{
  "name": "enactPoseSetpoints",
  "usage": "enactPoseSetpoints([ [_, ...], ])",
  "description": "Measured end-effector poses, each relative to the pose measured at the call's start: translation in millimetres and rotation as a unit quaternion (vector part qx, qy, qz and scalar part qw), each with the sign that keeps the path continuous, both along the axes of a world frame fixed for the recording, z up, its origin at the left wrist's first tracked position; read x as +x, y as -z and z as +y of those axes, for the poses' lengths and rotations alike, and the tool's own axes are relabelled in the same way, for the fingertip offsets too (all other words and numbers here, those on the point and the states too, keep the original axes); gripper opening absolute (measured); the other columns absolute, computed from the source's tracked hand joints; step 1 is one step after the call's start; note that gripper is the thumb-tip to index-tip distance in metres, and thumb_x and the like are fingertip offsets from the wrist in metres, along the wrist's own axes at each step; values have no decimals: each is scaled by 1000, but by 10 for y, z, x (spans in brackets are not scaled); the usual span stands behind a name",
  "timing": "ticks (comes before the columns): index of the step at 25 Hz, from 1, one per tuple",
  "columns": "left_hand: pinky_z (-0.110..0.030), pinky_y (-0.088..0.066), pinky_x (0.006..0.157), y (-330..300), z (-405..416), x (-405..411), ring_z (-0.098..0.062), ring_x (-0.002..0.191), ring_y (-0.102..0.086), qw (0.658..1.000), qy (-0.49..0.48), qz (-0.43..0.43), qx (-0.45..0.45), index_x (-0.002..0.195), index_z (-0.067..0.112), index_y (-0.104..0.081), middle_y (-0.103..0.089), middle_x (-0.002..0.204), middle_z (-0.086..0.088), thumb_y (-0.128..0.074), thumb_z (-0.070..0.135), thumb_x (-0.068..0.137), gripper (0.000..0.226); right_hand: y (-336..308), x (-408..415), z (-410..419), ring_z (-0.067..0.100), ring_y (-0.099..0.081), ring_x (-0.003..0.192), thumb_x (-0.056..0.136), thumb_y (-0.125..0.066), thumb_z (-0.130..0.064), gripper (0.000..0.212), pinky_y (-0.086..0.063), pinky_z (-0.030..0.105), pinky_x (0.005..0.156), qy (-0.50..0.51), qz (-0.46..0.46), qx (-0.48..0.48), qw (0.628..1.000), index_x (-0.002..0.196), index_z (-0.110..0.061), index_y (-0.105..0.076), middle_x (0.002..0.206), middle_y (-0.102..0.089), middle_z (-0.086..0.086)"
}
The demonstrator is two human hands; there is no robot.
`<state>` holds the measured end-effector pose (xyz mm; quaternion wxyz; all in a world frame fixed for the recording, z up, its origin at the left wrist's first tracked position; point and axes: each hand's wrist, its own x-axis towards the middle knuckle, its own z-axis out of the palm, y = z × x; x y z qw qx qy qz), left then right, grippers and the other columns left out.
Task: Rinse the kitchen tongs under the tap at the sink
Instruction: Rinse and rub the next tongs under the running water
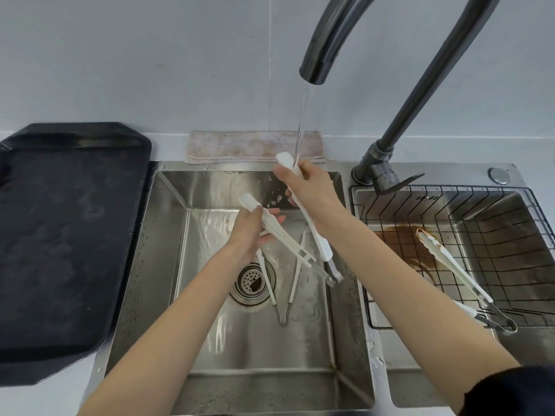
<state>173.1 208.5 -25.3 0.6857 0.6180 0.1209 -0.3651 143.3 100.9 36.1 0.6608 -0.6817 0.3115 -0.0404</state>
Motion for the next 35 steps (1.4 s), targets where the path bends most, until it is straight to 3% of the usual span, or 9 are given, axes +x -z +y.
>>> enactPoseSetpoints([
  [3, -34, -60, 62, 21, 27, -25, -16, 82, -65, 1000, 3, 10, -22, 125, -5, -34, -53, 119, -20, -36, -5, 90, 35, 14, 40, 40, 4, -55, 55, 86, -56, -42, 24, -49, 22, 61, 6, -10, -56, 998, 94, -20, -54, 67, -55, -9],
  [9, -40, -55, 72, 183, 173, -47, -19, 85, -65, 999, 39, 14, 0, 132, 24, -26, -56, 102, -6, -45, -9, 88, 58, 420, -107, -63, 5, -51, 67, 94, -43, -35, 37, -45, 24, 65, 31, 50, -45, 997, 123, -12, -46, 81, -56, -6],
  [13, -39, -54, 81, 377, 249, -100, -20, 86, -63, 996, 44, -4, 82, 131, 22, -31, -56, 97, -8, -50, -5, 87, 55, 749, -317, -128, 12, -53, 76, 95, -41, -24, 45, -40, 23, 63, -50, 137, -90, 985, 138, -12, -31, 91, -57, -2],
  [16, -28, -56, 65, 515, 325, -227, -15, 74, -65, 990, 57, 2, 126, 125, 24, -36, -58, 85, -7, -49, -4, 86, 49, 1030, -500, -149, 28, -59, 101, 97, -37, -25, 49, -40, 27, 73, -94, 212, -129, 964, 140, -4, -26, 119, -61, 16],
  [20, -47, -52, 87, 793, 416, -442, -33, 103, -61, 977, 65, 3, 205, 113, 17, -44, -59, 103, -12, -51, 0, 87, 32, 1376, -637, -118, 33, -51, 119, 99, -31, -21, 55, -42, 36, 94, -118, 287, -101, 945, 146, -3, -10, 134, -50, 22],
  [22, -51, -51, 89, 887, 437, -523, -35, 106, -59, 971, 63, -2, 229, 114, 14, -46, -59, 111, -16, -52, 2, 88, 30, 1531, -670, -78, 35, -48, 124, 99, -31, -20, 56, -40, 41, 100, -123, 308, -82, 940, 147, -4, -5, 138, -46, 23],
  [26, -49, -50, 92, 1029, 446, -572, -35, 109, -56, 961, 77, -4, 266, 126, 9, -44, -56, 114, -16, -49, 4, 90, 36, 1729, -690, 18, 36, -48, 121, 98, -34, -16, 52, -42, 36, 89, -110, 332, -96, 932, 144, 0, -14, 134, -47, 24],
  [32, -44, -50, 91, 1117, 428, -547, -25, 96, -58, 955, 97, 20, 281, 129, 9, -44, -58, 106, -8, -53, 9, 89, 41, 1846, -707, 120, 39, -45, 120, 97, -38, -23, 45, -38, 39, 97, -120, 355, -175, 910, 132, 4, -34, 139, -35, 22],
  [35, -43, -47, 97, 1121, 406, -514, -26, 106, -57, 958, 103, 18, 266, 134, 10, -41, -58, 122, -11, -52, 11, 90, 45, 1847, -694, 102, 40, -47, 118, 96, -41, -26, 46, -40, 40, 95, -117, 372, -171, 905, 132, 2, -35, 137, -36, 22],
])
